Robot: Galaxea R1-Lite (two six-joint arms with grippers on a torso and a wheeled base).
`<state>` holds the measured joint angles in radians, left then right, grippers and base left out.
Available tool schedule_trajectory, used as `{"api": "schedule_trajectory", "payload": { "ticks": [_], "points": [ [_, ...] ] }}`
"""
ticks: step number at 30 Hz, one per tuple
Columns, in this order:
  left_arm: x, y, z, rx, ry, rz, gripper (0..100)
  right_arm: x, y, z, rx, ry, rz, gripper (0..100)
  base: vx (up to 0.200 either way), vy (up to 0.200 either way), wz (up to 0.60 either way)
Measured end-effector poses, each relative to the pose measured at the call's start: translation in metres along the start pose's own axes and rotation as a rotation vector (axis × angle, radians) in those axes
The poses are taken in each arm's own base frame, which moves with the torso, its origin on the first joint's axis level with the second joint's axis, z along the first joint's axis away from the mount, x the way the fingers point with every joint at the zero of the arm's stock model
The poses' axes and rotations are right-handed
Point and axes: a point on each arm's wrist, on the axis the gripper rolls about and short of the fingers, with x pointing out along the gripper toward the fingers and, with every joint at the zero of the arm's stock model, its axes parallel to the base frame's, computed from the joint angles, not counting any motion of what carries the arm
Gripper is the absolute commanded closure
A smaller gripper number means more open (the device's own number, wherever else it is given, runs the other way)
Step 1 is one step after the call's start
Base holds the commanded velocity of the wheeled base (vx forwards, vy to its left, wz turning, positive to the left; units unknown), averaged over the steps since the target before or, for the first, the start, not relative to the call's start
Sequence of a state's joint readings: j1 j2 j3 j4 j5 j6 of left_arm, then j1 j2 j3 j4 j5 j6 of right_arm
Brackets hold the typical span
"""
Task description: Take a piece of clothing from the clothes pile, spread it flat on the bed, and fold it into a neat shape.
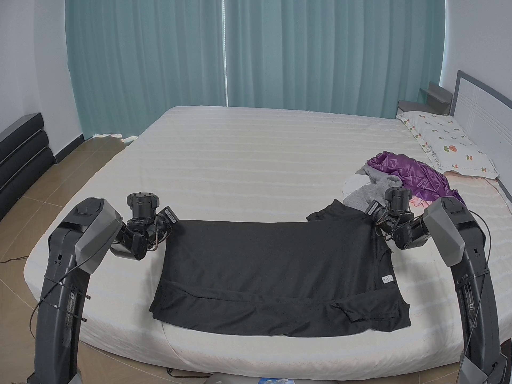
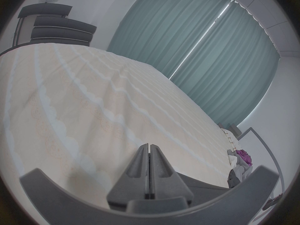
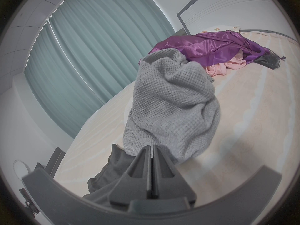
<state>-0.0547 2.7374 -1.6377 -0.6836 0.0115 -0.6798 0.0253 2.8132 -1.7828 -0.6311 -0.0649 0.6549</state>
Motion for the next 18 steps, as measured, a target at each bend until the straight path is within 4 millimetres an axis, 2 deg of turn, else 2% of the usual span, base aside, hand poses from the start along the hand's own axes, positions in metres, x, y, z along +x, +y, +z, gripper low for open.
{"api": "schedule_trajectory", "payload": {
  "ticks": [4,5,6,13,18],
  "points": [
    [0.0016,0.0014,-0.0017,0.000,0.003,0.003,100,0.0011,-0.0001,-0.0038,-0.001,0.006,0.001,100,0.000,0.000,0.00],
    [0.0019,0.0018,-0.0022,-0.001,0.004,0.004,0,0.0014,-0.0007,-0.0046,-0.002,0.007,-0.001,100,0.000,0.000,0.00],
    [0.0022,0.0024,-0.0030,-0.002,0.007,0.006,0,0.0016,-0.0012,-0.0052,-0.002,0.009,-0.002,0,0.000,0.000,0.00],
    [0.0026,0.0029,-0.0046,-0.003,0.014,0.008,0,0.0001,-0.0027,-0.0104,-0.003,0.024,-0.010,0,0.000,0.000,0.00],
    [0.0016,0.0038,-0.0063,-0.006,0.018,0.011,0,-0.0080,-0.0009,-0.0038,0.001,0.012,-0.001,0,0.000,0.000,0.00]
  ]
}}
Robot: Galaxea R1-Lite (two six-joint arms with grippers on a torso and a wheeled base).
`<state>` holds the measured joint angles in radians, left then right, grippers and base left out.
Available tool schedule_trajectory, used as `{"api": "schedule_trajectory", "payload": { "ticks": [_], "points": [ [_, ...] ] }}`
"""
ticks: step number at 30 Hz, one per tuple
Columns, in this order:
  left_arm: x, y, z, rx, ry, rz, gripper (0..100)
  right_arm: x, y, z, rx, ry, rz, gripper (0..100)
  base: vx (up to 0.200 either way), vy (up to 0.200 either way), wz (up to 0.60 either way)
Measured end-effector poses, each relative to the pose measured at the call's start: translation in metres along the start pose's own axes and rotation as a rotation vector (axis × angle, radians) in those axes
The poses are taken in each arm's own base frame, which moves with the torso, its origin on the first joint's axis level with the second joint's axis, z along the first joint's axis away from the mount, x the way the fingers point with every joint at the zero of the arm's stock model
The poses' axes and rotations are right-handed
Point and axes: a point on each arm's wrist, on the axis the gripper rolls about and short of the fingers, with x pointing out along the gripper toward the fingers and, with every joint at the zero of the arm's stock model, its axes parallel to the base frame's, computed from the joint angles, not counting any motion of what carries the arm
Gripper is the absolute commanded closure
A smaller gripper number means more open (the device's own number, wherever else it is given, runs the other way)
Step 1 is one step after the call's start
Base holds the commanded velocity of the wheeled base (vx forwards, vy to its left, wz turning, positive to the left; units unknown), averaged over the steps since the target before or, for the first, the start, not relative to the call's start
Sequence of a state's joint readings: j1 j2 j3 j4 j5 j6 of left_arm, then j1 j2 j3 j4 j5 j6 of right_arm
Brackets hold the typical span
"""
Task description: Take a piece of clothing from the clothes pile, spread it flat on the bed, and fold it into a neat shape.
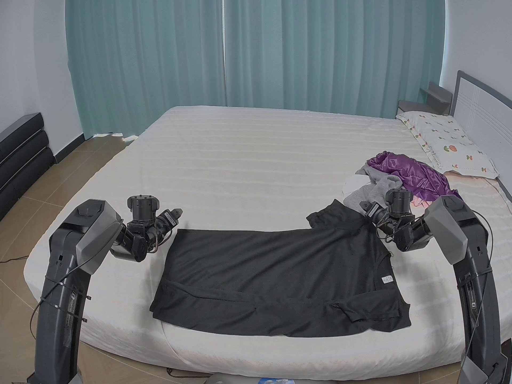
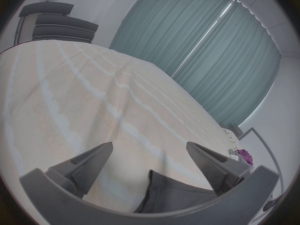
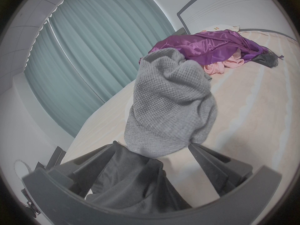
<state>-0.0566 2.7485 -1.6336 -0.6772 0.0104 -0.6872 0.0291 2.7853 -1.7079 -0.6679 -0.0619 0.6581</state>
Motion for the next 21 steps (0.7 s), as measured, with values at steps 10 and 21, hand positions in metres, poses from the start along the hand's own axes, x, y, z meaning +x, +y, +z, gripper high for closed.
{"api": "schedule_trajectory", "payload": {
  "ticks": [10,21],
  "points": [
    [-0.035,0.005,0.002,-0.071,0.032,0.022,0,-0.049,-0.017,0.009,0.033,0.062,-0.015,0,0.000,0.000,0.00],
    [-0.100,0.002,-0.005,-0.128,0.088,0.043,0,-0.142,-0.031,-0.005,0.144,0.168,0.008,0,0.000,0.000,0.00]
  ]
}}
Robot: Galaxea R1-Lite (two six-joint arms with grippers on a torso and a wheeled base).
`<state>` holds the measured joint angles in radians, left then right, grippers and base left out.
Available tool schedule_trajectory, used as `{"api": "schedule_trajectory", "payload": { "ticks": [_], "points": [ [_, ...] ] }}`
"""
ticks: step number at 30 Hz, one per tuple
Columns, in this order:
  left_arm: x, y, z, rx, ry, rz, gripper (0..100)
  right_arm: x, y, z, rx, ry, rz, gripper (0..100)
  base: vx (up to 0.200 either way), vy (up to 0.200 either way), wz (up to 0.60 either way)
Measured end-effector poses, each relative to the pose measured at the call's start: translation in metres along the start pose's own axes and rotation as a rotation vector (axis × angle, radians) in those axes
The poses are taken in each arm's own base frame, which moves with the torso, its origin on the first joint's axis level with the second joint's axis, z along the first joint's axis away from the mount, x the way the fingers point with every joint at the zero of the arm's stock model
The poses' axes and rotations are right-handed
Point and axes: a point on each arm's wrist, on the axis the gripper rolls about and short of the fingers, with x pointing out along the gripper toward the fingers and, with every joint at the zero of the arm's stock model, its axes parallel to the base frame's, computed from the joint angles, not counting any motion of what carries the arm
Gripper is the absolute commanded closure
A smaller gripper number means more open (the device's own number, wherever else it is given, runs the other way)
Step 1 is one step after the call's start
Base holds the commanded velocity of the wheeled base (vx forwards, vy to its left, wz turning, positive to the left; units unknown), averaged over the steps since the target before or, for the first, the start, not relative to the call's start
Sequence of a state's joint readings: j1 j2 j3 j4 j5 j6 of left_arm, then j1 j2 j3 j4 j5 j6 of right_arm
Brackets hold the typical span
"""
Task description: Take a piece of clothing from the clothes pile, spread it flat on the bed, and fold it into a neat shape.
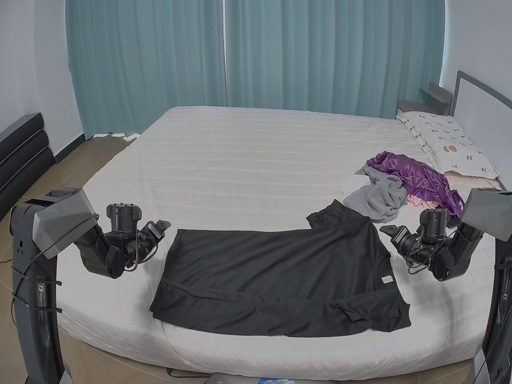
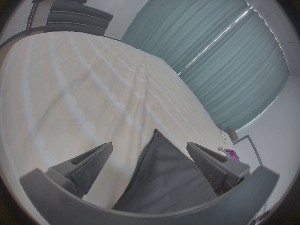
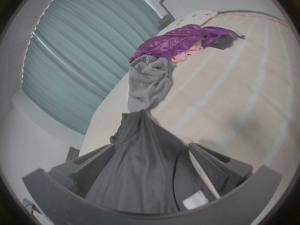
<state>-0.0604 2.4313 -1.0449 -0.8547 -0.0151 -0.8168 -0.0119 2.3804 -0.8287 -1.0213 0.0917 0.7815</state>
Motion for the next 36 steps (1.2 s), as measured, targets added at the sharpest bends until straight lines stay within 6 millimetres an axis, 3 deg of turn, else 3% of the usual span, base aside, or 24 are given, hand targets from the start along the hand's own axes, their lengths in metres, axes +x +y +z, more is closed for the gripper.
{"api": "schedule_trajectory", "payload": {
  "ticks": [10,14,18,30,36],
  "points": [
    [-0.062,0.012,-0.035,-0.067,0.101,0.047,0,-0.087,-0.024,-0.040,0.108,0.106,0.038,0,-0.120,0.000,0.00],
    [-0.084,0.015,-0.046,-0.087,0.131,0.036,0,-0.109,-0.028,-0.046,0.197,0.157,0.088,0,0.000,0.000,0.00],
    [-0.092,0.014,-0.049,-0.094,0.148,0.020,0,-0.115,-0.034,-0.046,0.233,0.177,0.106,0,0.000,0.000,0.00],
    [-0.097,0.006,-0.052,-0.095,0.154,-0.005,0,-0.118,-0.040,-0.050,0.247,0.182,0.097,0,0.000,-0.200,0.00],
    [-0.097,0.002,-0.049,-0.093,0.140,-0.019,0,-0.117,-0.043,-0.054,0.246,0.198,0.084,0,0.000,0.000,0.00]
  ]
}}
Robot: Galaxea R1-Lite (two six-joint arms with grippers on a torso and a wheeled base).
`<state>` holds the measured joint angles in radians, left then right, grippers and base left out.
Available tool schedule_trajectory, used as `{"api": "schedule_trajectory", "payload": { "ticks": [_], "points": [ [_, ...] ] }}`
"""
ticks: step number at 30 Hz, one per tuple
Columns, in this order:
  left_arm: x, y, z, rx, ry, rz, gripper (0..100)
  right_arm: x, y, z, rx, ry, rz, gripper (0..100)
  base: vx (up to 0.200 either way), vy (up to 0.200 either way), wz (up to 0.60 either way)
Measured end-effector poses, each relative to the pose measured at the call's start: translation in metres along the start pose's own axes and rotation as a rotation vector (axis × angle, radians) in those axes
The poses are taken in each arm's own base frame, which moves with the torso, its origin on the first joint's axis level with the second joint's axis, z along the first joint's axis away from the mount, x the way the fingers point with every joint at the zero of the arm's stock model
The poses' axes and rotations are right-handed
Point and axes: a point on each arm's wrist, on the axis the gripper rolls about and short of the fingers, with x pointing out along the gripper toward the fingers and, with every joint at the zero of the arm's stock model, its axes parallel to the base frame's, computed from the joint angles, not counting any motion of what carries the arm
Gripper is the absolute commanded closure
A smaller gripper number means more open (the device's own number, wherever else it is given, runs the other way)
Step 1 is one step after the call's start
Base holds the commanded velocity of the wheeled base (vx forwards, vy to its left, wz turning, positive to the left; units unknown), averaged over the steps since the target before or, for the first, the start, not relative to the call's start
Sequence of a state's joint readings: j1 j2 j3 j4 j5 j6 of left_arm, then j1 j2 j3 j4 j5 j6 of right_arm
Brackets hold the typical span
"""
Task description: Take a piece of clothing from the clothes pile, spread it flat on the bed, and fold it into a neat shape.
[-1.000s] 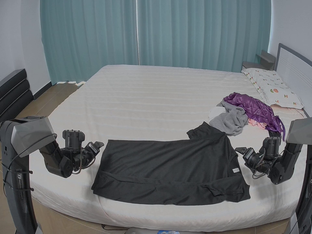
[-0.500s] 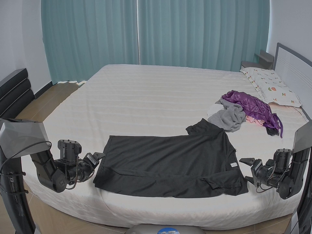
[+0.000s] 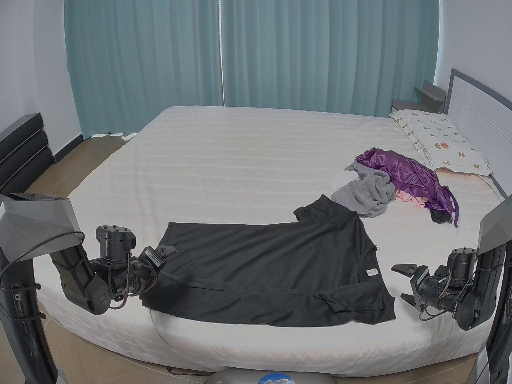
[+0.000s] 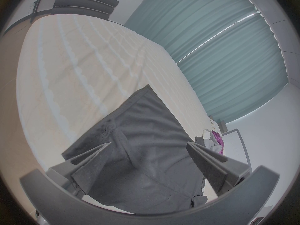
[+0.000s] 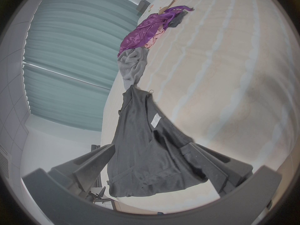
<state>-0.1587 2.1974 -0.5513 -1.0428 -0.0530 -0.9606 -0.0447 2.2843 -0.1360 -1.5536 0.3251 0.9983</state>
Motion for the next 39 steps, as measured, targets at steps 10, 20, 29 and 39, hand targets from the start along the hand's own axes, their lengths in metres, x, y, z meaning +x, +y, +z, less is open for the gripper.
{"api": "schedule_trajectory", "payload": {
  "ticks": [10,20,29,39],
  "points": [
    [0.009,-0.001,0.018,0.147,-0.041,-0.001,0,0.001,-0.002,-0.002,-0.005,0.009,-0.009,0,0.000,0.000,0.00],
    [0.028,0.022,0.022,0.236,-0.018,0.075,0,0.003,-0.003,-0.004,-0.008,0.017,-0.018,0,0.000,0.000,0.00],
    [0.036,0.032,0.022,0.225,-0.010,0.101,100,0.003,-0.003,-0.005,-0.009,0.019,-0.019,0,0.000,0.000,0.00],
    [0.036,0.043,0.029,0.198,-0.022,0.130,100,0.005,-0.002,-0.006,-0.068,0.004,-0.031,0,0.000,0.000,0.00]
  ]
}}
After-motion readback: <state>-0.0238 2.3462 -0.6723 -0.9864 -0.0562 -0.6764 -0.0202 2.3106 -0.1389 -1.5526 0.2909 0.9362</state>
